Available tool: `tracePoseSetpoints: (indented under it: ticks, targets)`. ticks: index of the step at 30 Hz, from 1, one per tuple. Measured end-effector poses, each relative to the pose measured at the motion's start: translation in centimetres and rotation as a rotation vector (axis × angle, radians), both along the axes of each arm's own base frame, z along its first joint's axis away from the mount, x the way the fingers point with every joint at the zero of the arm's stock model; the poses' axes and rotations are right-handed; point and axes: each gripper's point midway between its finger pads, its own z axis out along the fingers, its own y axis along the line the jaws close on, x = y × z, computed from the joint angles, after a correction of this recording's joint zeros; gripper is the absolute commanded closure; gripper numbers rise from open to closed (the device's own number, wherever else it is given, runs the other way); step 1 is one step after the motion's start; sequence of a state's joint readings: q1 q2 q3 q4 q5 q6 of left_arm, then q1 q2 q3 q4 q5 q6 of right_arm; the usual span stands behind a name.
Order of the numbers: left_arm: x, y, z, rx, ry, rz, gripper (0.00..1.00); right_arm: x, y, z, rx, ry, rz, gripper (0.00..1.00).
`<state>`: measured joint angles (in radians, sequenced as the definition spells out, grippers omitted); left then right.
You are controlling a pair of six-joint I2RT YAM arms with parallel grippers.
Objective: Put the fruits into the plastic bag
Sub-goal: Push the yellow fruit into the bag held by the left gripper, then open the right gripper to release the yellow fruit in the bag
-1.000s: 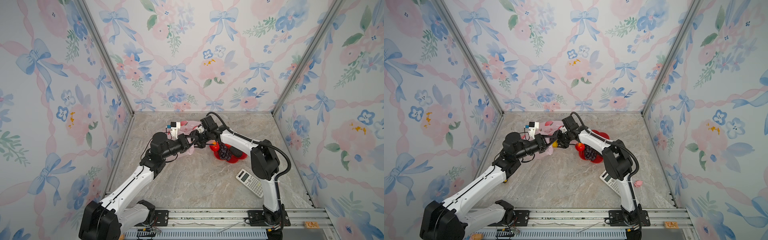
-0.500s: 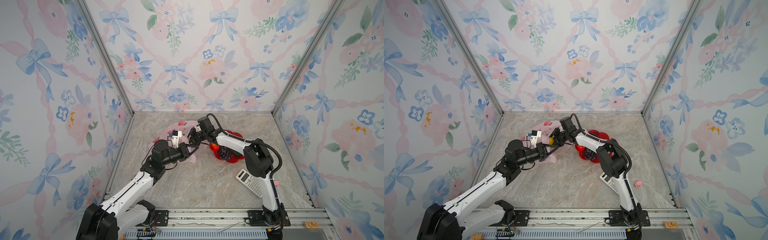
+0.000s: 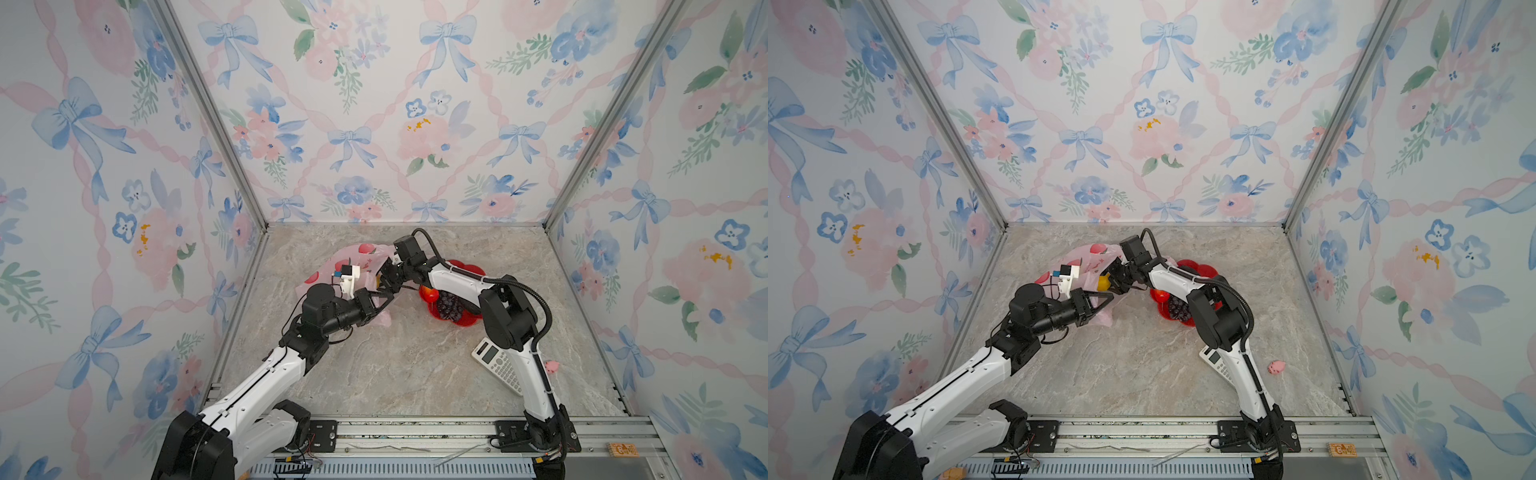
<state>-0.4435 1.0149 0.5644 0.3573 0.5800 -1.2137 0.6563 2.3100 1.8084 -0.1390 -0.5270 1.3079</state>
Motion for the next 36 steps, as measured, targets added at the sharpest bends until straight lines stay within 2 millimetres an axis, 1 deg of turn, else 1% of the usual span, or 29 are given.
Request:
tracePoseSetpoints:
  ticks: [5,7,11,17,23,36]
  targets:
    - [0.4,0.5,-0.1,0.000,0.003,0.022,1.00,0.2,-0.5,-0.1,-0.020,-0.001,0.005,0.25]
    - [0.6,0.7,-0.1,0.000,0.002,0.029,1.00,0.3,-0.8,-0.2,-0.026,-0.003,0.007,0.20]
    - [0.9,1.1,-0.1,0.000,0.003,0.045,1.00,0.5,-1.3,-0.2,-0.043,-0.006,0.010,0.03]
    - [1.7,2.1,-0.2,0.002,0.007,0.080,1.00,0.7,-2.0,-0.4,-0.062,-0.007,0.013,0.04]
    - [2.1,3.0,-0.4,0.005,0.015,0.108,1.00,0.4,-2.6,-1.0,-0.092,0.005,0.022,0.04]
    - [2.2,3.7,-0.5,0.001,0.016,0.118,1.00,0.2,-2.8,-1.3,-0.106,0.013,0.027,0.04]
